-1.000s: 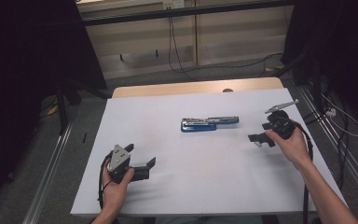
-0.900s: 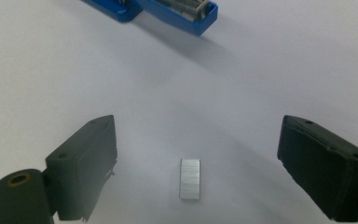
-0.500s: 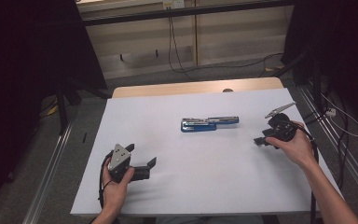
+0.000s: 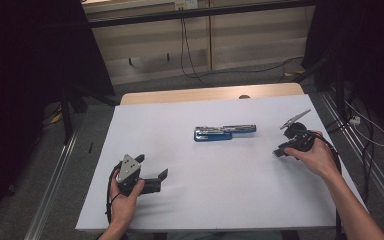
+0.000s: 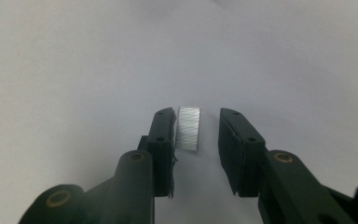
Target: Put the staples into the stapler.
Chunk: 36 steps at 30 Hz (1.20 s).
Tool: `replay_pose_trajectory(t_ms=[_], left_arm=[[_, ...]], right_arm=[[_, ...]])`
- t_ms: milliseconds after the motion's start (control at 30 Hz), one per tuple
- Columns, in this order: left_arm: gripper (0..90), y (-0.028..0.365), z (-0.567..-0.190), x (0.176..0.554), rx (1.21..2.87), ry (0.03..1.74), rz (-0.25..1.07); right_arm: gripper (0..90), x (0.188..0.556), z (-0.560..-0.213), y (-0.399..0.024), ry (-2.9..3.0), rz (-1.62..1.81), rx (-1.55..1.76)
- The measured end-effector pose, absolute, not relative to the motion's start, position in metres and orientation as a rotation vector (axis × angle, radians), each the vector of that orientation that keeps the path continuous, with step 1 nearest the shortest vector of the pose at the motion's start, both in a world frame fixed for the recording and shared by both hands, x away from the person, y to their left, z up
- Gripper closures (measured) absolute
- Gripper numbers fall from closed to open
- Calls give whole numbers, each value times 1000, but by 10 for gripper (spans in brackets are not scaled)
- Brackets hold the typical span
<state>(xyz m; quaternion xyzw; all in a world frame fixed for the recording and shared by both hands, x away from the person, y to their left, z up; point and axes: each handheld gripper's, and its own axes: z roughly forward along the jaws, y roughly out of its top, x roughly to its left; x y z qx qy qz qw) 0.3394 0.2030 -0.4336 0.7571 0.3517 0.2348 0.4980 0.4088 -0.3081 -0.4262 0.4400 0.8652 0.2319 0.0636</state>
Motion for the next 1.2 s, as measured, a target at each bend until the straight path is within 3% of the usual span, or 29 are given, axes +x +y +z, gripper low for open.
replay_pose_trajectory(t_ms=[633,1200], left_arm=[[28,204,-434,339,1830,850,574],[30,207,-433,338,1836,861,587]], right_arm=[[786,411,-431,-301,2662,629,1276],[793,411,-429,-301,2646,657,1250]])
